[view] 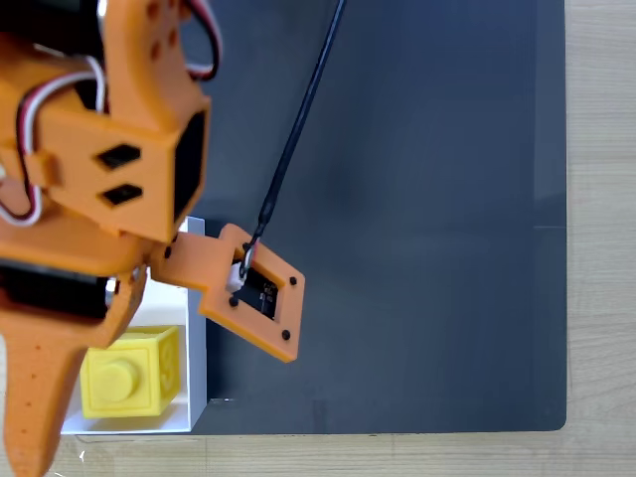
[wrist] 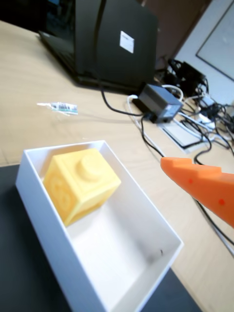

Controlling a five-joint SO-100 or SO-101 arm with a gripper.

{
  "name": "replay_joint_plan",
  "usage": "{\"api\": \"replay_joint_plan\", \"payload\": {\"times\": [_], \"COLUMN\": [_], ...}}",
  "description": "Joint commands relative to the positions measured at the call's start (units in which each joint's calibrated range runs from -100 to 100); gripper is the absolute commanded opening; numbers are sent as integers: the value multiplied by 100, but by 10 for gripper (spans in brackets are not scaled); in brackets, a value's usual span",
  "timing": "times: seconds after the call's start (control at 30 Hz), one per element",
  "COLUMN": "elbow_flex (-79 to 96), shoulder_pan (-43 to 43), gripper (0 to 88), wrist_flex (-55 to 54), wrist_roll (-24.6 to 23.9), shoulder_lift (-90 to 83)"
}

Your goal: Grasp a yellow block and put it in the box

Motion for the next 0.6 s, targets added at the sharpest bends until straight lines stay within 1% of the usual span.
{"api": "replay_joint_plan", "payload": {"times": [0.0, 0.07, 0.1, 0.2, 0.5, 0.57], "elbow_flex": [37, 462, 761, 2054, 7283, 8287], "shoulder_pan": [-329, -573, -665, -918, -1793, -1928], "gripper": [146, 27, 2, 36, 35, 35], "wrist_flex": [1303, 1783, 1949, 2158, 2150, 1687], "wrist_roll": [-511, -642, -669, -684, -642, -637], "shoulder_lift": [-1574, -2286, -2650, -3777, -7387, -8176]}}
